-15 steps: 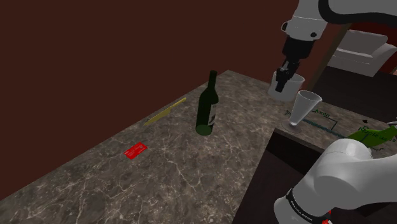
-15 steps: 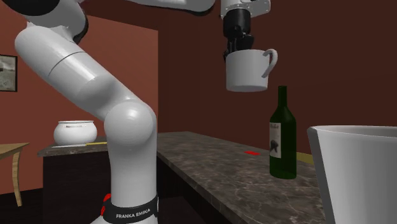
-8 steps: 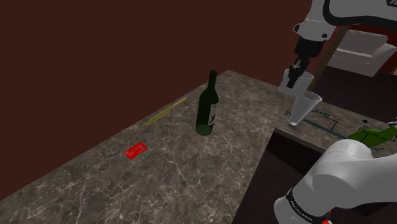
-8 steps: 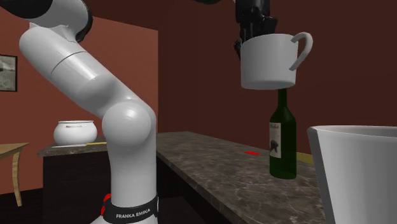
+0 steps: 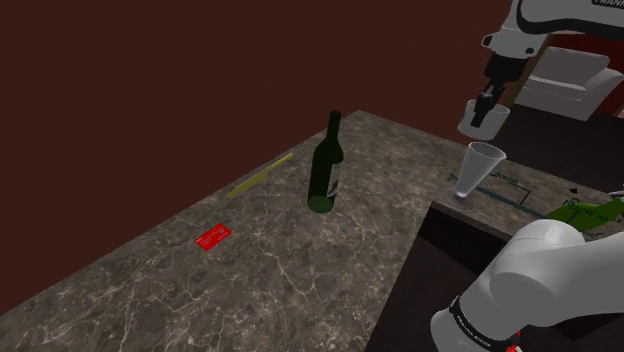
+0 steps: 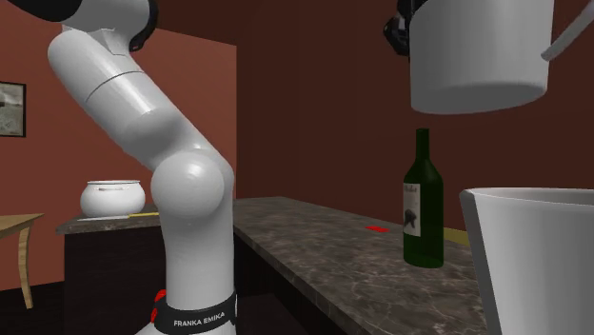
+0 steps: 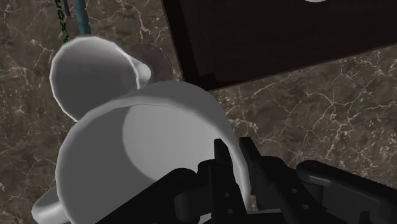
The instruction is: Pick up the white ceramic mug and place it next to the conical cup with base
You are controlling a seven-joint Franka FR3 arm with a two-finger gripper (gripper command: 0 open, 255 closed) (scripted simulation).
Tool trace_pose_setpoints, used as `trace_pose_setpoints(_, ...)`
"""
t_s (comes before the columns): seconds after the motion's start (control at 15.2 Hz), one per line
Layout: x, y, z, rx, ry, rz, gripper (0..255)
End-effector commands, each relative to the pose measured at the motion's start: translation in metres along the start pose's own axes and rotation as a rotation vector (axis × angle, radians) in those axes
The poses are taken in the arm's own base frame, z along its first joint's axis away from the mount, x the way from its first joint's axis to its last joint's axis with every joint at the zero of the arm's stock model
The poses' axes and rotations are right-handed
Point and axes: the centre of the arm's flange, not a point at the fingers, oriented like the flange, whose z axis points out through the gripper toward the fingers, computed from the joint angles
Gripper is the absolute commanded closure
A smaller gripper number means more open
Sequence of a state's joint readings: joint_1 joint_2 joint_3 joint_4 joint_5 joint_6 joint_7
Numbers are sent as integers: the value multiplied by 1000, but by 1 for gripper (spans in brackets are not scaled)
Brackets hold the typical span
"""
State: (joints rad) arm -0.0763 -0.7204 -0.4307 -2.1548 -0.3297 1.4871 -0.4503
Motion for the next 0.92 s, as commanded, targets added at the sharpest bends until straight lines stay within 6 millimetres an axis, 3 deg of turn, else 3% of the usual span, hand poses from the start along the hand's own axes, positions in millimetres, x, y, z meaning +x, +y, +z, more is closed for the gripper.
trace_pose_setpoints(0.0,0,27,3,-1,-1,-1,255)
trace_pose_setpoints(0.86,-16,198,11,-2,-1,-1,255)
